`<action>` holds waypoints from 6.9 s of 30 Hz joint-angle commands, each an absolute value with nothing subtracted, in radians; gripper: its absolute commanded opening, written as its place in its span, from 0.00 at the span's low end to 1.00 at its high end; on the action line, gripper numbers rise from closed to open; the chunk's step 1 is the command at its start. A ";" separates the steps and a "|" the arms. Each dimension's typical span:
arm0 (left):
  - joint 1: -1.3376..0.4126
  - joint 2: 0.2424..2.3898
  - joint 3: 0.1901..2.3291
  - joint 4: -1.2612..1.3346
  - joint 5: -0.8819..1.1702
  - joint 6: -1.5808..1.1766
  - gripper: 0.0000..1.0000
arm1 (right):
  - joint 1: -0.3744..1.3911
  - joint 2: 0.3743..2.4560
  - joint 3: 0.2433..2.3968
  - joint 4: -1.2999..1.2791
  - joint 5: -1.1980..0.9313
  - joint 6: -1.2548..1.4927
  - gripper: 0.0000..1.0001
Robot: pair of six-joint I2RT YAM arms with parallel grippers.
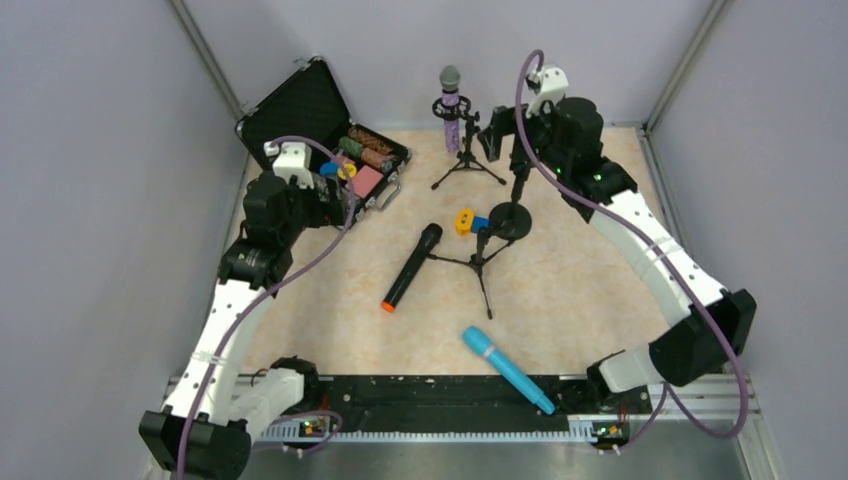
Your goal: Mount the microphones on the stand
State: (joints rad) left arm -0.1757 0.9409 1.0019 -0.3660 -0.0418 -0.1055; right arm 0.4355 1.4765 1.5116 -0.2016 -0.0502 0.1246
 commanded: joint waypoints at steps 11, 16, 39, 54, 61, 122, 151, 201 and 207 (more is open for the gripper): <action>-0.181 1.047 1.063 -0.336 0.282 -0.129 0.99 | 0.427 1.069 0.990 -0.229 -0.157 0.268 0.98; -0.210 1.160 1.143 -0.434 0.352 -0.145 0.99 | 0.422 0.962 0.867 -0.287 -0.223 0.315 0.98; -0.596 1.339 0.944 0.129 0.449 -0.163 0.99 | 0.403 0.740 0.748 -0.236 -0.397 0.512 0.98; -0.719 1.555 0.988 0.338 0.517 -0.037 0.94 | 0.399 0.700 0.801 -0.223 -0.442 0.498 0.98; -0.748 1.630 0.996 0.448 0.461 -0.030 0.94 | 0.399 0.699 0.800 -0.228 -0.443 0.498 0.98; -0.858 1.364 0.750 0.466 0.097 0.003 0.88 | 0.399 0.782 0.729 -0.258 -0.475 0.416 0.98; -0.693 1.282 0.768 0.117 0.093 -0.469 0.94 | 0.775 0.959 0.675 -0.477 -0.186 0.452 0.98; -0.476 0.804 0.697 -0.096 -0.032 -0.456 0.91 | 1.306 1.365 0.955 -0.144 -0.077 0.294 0.00; -0.476 0.801 0.680 -0.078 -0.006 -0.490 0.91 | 1.247 1.226 0.923 0.059 -0.108 0.326 0.00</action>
